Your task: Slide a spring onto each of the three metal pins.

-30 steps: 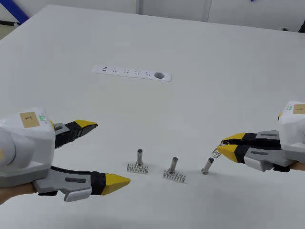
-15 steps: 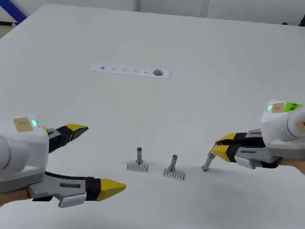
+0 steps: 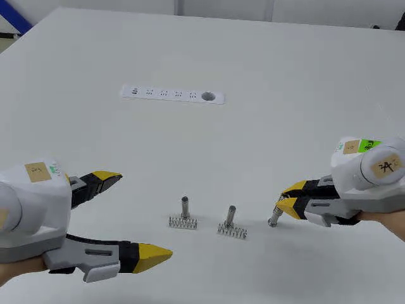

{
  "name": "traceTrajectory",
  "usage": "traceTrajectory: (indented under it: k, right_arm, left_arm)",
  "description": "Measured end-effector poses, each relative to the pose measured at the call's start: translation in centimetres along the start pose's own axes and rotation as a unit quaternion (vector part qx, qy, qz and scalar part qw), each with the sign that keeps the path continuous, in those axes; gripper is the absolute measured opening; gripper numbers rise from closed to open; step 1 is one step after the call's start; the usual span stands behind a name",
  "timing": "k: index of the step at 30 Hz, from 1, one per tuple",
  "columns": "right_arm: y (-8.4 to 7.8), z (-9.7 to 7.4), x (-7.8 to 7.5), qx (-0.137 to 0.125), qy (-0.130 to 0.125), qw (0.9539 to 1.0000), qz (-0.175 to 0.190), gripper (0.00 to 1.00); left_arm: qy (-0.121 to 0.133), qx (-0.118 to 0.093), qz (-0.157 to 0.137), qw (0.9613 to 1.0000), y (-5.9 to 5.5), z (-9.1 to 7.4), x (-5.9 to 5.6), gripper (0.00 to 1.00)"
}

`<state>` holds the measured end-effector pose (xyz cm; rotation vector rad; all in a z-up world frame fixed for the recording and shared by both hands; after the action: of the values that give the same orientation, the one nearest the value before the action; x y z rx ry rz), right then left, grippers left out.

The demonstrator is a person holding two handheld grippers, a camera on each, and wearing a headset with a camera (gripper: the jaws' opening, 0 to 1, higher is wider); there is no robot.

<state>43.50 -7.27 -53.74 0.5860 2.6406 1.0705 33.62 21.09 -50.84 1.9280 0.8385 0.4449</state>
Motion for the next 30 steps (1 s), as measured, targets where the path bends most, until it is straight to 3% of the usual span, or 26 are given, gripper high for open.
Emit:
traceTrajectory:
  k: [5,14,24,30]
  right_arm:
    - [-0.4,0.7,0.1,0.018,-0.002,0.9998,-0.01,0.11]
    - [-0.9,1.6,0.1,0.027,0.002,0.9996,-0.007,0.11]
    - [-1.6,2.3,0.3,0.037,0.006,0.9992,-0.012,0.11]
    - [-1.8,2.4,0.4,0.037,-0.003,0.9993,-0.007,0.12]
  left_arm:
    - [0.0,0.003,-0.002,1.0,-0.1,0.0,0.0,0.94]
    - [0.002,0.004,-0.014,0.9999,-0.4,0.3,0.0,0.93]
    - [0.001,0.002,-0.014,0.9999,0.1,0.6,0.1,0.92]
    - [-0.005,0.013,-0.009,0.9999,-0.2,0.8,-0.2,0.92]
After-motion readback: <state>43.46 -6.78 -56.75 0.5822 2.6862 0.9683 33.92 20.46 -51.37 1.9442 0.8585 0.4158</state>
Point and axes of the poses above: the centre of the closed fingertips' face, and the gripper's own axes: z roughly forward along the fingers, x roughly to its left, y roughly out of its top, the point moved 8 cm from there along -z, roughly backward along the fingers
